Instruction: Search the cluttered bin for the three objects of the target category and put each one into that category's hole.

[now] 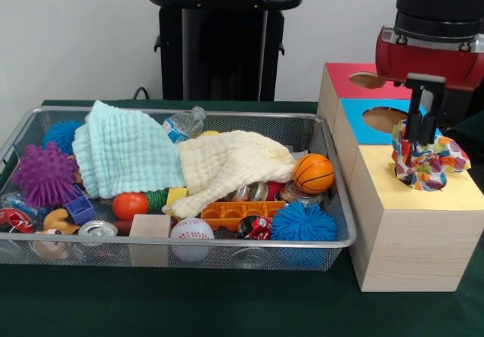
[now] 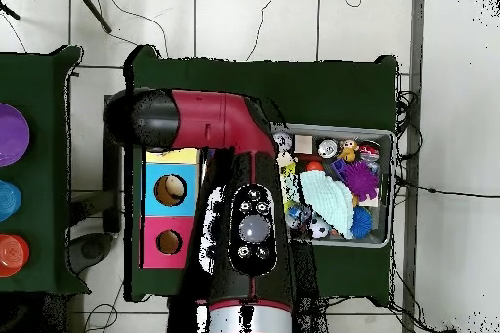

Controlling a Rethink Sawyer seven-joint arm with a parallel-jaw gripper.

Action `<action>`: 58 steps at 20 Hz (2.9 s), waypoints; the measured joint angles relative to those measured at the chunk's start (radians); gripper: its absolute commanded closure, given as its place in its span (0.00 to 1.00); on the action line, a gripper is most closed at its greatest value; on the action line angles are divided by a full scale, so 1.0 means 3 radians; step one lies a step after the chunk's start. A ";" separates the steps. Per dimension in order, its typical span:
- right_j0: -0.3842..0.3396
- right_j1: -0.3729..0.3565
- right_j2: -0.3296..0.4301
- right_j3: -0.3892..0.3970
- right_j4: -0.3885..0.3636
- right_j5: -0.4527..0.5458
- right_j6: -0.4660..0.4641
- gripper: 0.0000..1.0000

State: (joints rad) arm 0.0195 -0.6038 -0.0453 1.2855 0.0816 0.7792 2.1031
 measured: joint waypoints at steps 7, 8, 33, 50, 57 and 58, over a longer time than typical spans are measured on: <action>0.0021 -0.0024 0.0000 0.0009 0.0016 0.0000 0.0000 1.00; 0.0022 -0.0024 0.0000 0.0014 0.0016 0.0000 0.0000 1.00; 0.0166 0.0001 -0.0022 0.0601 0.0008 -0.1183 0.0000 1.00; 0.0138 0.0059 0.0007 0.0824 0.0145 -0.2146 0.0001 1.00; 0.0126 0.0027 -0.0051 0.0777 0.0303 -0.1740 0.0001 1.00; 0.0152 0.0028 -0.0092 0.0731 0.0323 -0.1512 0.0001 1.00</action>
State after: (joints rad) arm 0.0651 -0.5953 -0.0728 1.5048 0.1784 0.3255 2.1033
